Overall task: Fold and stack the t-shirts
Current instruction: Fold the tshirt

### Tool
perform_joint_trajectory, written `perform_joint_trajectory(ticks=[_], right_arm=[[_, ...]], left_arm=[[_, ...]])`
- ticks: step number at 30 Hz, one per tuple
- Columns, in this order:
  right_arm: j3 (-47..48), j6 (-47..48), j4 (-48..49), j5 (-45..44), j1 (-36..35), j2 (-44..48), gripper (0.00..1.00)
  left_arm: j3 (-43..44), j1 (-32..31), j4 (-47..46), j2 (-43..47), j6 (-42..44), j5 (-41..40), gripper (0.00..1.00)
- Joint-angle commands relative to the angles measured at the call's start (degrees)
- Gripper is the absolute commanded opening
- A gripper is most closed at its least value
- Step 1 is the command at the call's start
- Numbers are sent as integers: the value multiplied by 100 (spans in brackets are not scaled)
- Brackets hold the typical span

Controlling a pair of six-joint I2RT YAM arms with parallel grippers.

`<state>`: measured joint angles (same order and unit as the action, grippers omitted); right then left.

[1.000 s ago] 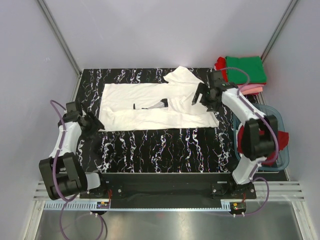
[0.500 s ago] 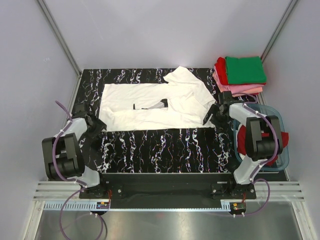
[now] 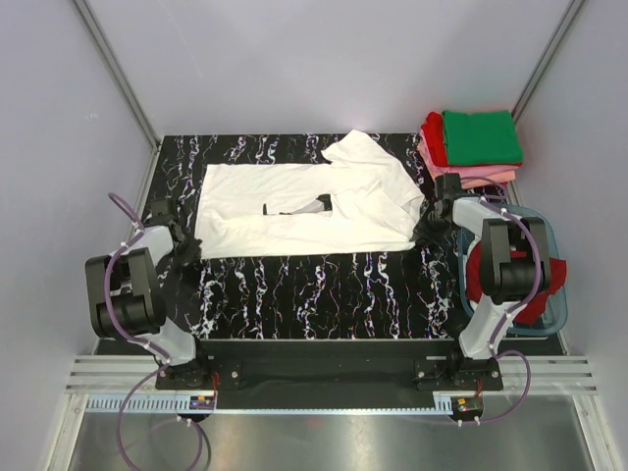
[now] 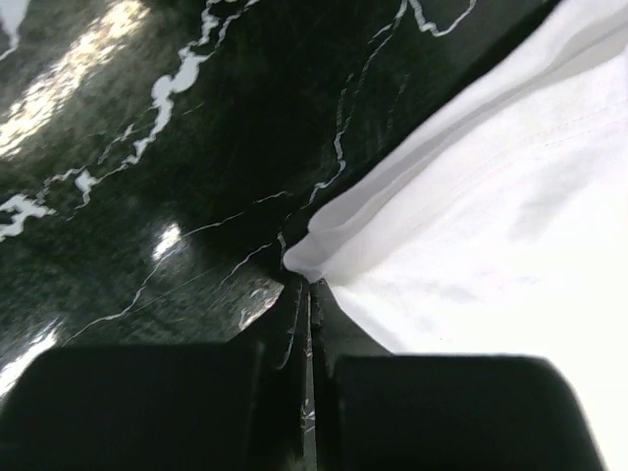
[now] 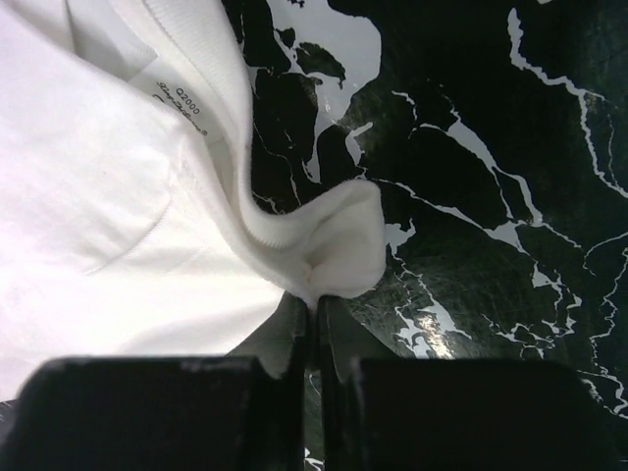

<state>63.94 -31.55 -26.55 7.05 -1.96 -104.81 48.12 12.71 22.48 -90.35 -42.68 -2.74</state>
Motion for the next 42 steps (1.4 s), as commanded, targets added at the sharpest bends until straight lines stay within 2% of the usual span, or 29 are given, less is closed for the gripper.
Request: perform_joint_trajectory(ticks=[1,3,6,9,11,14,15,16,17,19,20,22,23,24,26,27,28,29,30,31,32,33,34,35,36,38,39,40,42], right_arm=[[-109,175,-272,-318,20,284,2],[-197,167,-429,-353,11,513,3],[-365,167,-693,-476,20,979,13],[-610,141,-922,-477,20,1393,15],[-969,9,-1114,-442,11,2040,18],[-1252,-26,-1238,-467,11,2473,23],[-1392,-18,-1387,-511,20,2631,24],[-1428,-18,-1467,-633,11,2946,25],[-1446,-114,-1563,-687,11,3088,32],[-1420,-176,-1634,-557,2,3492,41],[-1298,-307,-1782,-564,2,3590,58],[-921,-334,-1863,-503,11,3853,80],[-745,-308,-1759,-503,11,3889,85],[-578,-230,-1644,-468,11,3890,92],[37,33,-1364,-371,2,3540,99],[579,165,-1284,-293,11,3303,100],[897,402,-1248,-126,11,2631,100],[1240,508,-1213,-29,11,2233,100],[2053,579,-1265,76,2,1820,100],[2470,797,-1300,434,11,980,98],[2857,852,-1205,629,2,563,97],[3705,861,-1195,779,2,167,97],[4131,957,-1143,1233,2,-611,95],[4544,932,-1064,1342,-6,-1011,95],[5505,923,-1089,1743,-7,-1806,94],[6538,862,-1151,2036,-7,-2619,91],[7535,800,-1134,2403,-7,-3397,91],[8058,721,-1134,2537,-7,-3797,89],[9418,616,-1090,2599,-7,-4840,88]], left_arm=[[145,56,449,437,92,-455,0],[66,117,686,920,136,-464,0],[-65,197,1037,1526,207,-481,0],[-319,223,1293,2099,216,-455,0],[-556,258,1599,2597,225,-403,0],[-742,363,1856,2967,251,-271,6],[-760,277,2004,3101,155,-236,13],[-656,250,2102,3232,189,-35,16],[-594,258,2268,3451,129,28,21],[-436,398,2594,3655,171,168,41],[-122,469,2690,3769,233,160,67],[258,652,2902,3779,417,20,81],[651,706,2911,3709,479,19,88],[785,750,2763,3674,532,63,91],[1006,768,2386,3481,777,474,93],[1041,768,1905,3367,883,720,94],[1120,768,1735,3200,1162,1262,94],[1217,768,1603,2772,1278,1459,94],[1505,777,1610,2524,1366,1574,94],[1629,777,1593,2287,1463,1636,93],[1778,768,1567,1832,1455,1645,93],[2015,777,1532,1619,1438,1637,91],[2087,768,1427,1434,1377,1706,91],[2114,768,1026,1119,1332,1785,91],[2140,777,778,968,1280,1838,91],[2201,768,85,390,1174,1926,93],[2332,777,12,125,1113,2014,93],[2690,777,-7,-469,1086,2197,92],[3096,759,72,-1044,1016,2383,91]])
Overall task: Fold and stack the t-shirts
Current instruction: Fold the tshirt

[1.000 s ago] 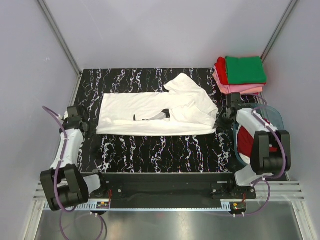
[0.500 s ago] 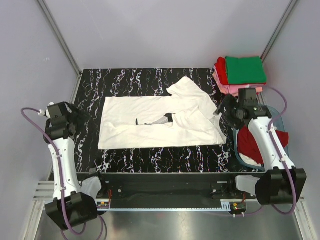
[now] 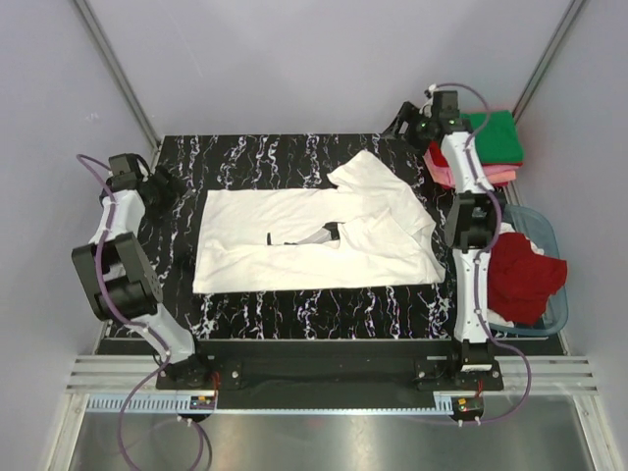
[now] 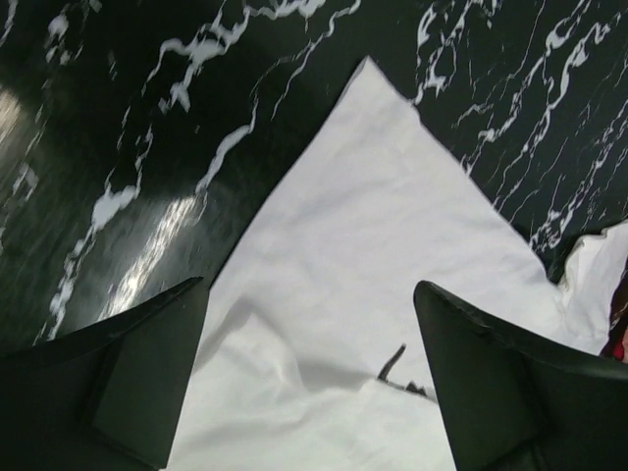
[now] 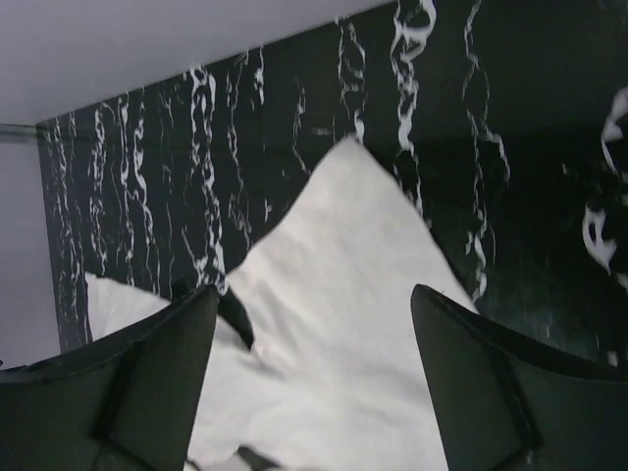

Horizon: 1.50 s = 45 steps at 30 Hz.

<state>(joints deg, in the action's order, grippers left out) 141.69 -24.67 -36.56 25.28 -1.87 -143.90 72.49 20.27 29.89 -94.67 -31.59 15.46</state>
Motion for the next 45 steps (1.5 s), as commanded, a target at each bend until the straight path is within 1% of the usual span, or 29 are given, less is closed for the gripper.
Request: perform_joint_trajectory(ticks=[1,2,3,5,6,8,9,12,13,14,15,16,20,22,25,26,29,30,32,33,35,36,39,42,44,45], right_arm=[[1860,-230,268,794,2,-1165,85],[1889,-336,611,812,2,-1298,82],[1489,-450,1023,803,-6,-1369,81],[1187,-758,1928,585,-24,-1439,81],[1429,-803,2029,392,-50,-1718,81],[2000,-751,1899,137,-120,-2097,77],[2081,-733,1967,-39,-147,-2238,76],[1609,-680,2179,-312,-235,-2230,75],[1669,-619,2118,-313,-270,-2318,76],[1782,-575,1839,-356,-314,-2414,75],[1966,-661,1767,-192,-340,-2572,75],[1959,-697,1801,-112,-393,-2573,74],[1424,-460,1626,-251,-586,-2222,74],[1414,-469,1503,-252,-578,-2213,73],[1458,-425,1266,-199,-578,-2239,68],[1458,-408,1204,-233,-578,-2239,65],[1432,-372,1019,-251,-569,-2213,59],[1362,-372,1019,-217,-560,-2178,53],[1327,-355,1019,-181,-569,-2160,44],[1248,-346,1019,-181,-569,-2125,32],[1116,-337,1106,-146,-560,-2081,23],[1089,-328,1142,-85,-560,-2046,14],[1036,-337,1221,47,-551,-2046,1],[861,-355,1405,222,-543,-1976,0],[634,-364,1590,284,-534,-1897,0],[571,-355,1634,337,-534,-1836,0]], left_arm=[[983,12,-521,-1049,-119,789,89],[1065,3,-511,-1210,-119,835,88],[1109,-32,-519,-1307,-119,827,88],[1057,-50,-676,-1440,-93,783,88],[1039,-58,-712,-1457,-93,765,88],[1083,-76,-695,-1562,-66,730,88],[1109,-76,-678,-1589,-66,704,88],[1224,-85,-598,-1712,-66,669,88],[1224,-94,-590,-1730,-75,660,88],[1224,-94,-607,-1747,-84,642,88],[1224,-102,-590,-1748,-92,651,88],[1224,-94,-590,-1748,-84,651,88],[1233,-102,-458,-1677,22,511,88],[1189,-103,-466,-1651,22,501,88],[1197,-111,-484,-1686,-40,572,88],[1215,-111,-484,-1712,-40,580,88],[1294,-111,-414,-1791,-40,546,88],[1320,-111,-405,-1818,-31,528,88],[1356,-111,-431,-1853,-22,545,88],[1364,-103,-440,-1870,-14,554,88],[1391,-111,-457,-1923,-5,554,88],[1391,-129,-484,-1949,4,519,88],[1426,-216,-616,-2020,57,449,87],[1505,-322,-791,-2221,-22,475,85],[1706,-436,-783,-2467,-83,414,84],[2012,-489,-739,-2677,-58,309,83]])
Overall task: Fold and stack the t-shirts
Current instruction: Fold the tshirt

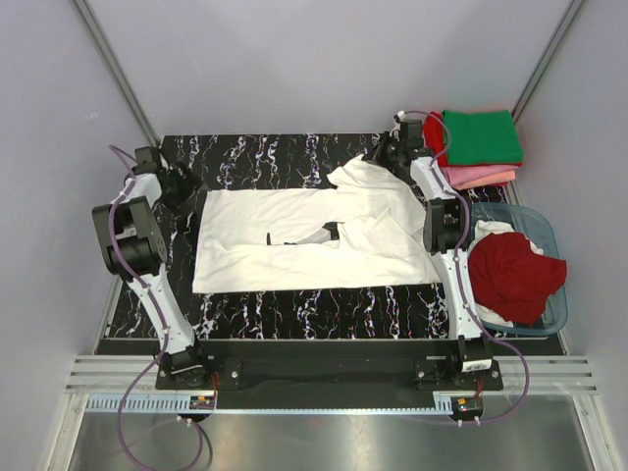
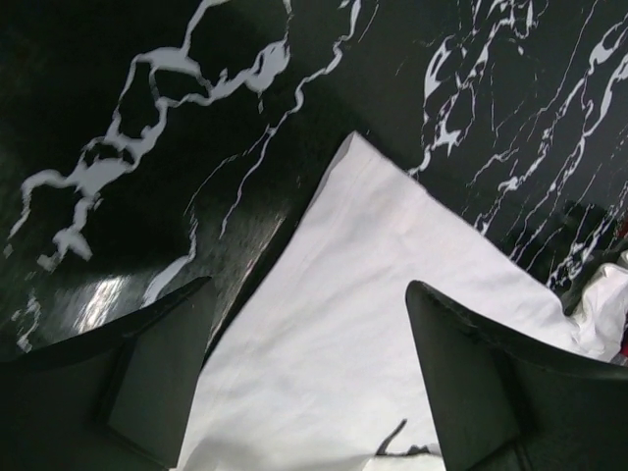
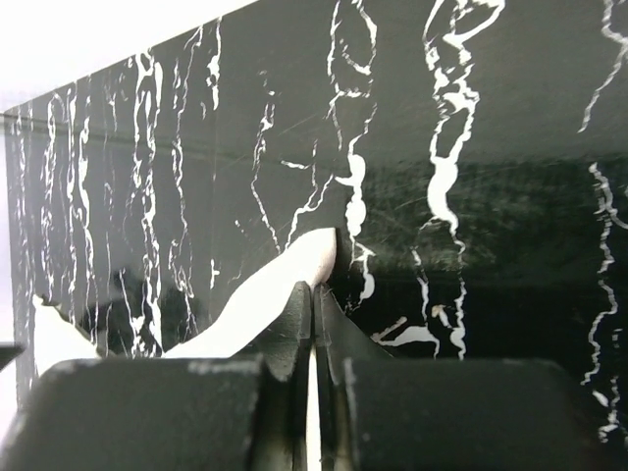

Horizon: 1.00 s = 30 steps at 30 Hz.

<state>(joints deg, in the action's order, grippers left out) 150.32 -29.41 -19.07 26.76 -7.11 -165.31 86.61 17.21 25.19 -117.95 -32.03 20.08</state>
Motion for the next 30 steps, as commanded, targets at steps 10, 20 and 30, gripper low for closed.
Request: perform_joint_trajectory(ticks=[10,20,30], right_arm=[[-741,-56,227,461,158,474,0],[-917,-249,448,707,246,500,0],[-934,-364,588,918,281,456,0]], left_arm=[[1772,-675,364,-1212,188,-1032,73],[1683,-904,583,-1353,188,-1488,56],[2360,-1009,1058,-1731,250,-1761,8]])
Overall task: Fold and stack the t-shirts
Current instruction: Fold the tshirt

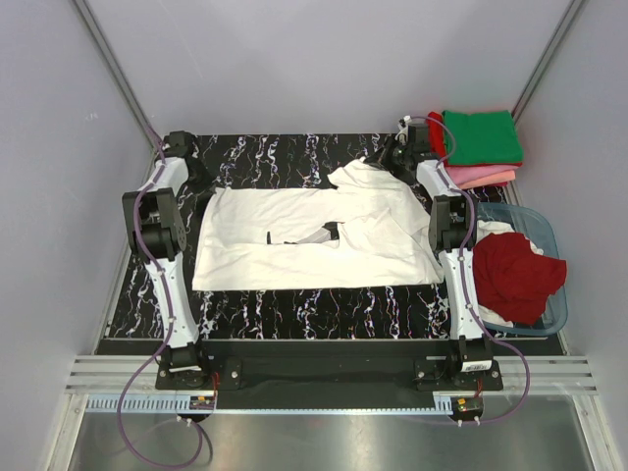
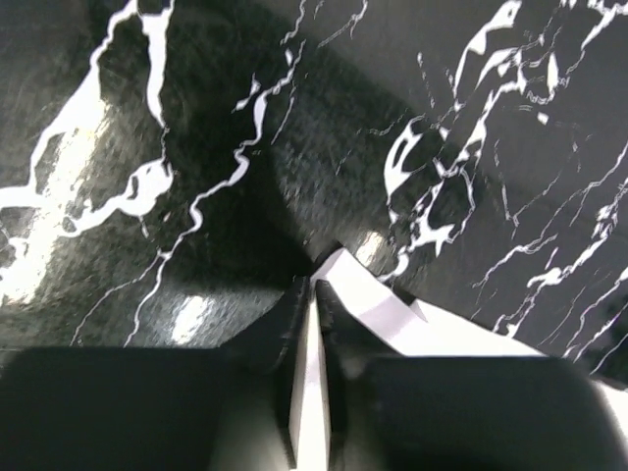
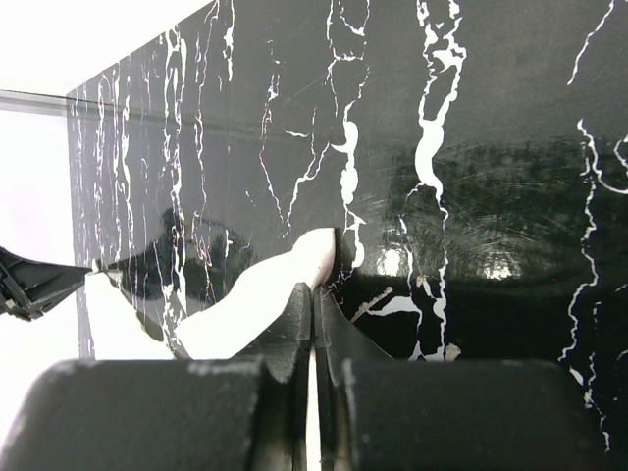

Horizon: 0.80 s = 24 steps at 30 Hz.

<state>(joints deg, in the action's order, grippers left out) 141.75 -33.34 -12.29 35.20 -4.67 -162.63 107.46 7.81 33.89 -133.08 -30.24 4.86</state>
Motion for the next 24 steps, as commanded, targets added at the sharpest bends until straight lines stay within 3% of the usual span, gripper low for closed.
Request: perform_joint_trajectory(ticks=[1,12,24], right_arm=[[-78,30,-72,92,45,179,0],[-323,-129,551,628,36,468,0],[-1676,161,1149,742,36,1751,0]], left_arm=[[319,-69,223,-236,71,-240,0],[-181,-122,-277,317,229,-135,0],[-515,-52,-479,1125,554,331,0]])
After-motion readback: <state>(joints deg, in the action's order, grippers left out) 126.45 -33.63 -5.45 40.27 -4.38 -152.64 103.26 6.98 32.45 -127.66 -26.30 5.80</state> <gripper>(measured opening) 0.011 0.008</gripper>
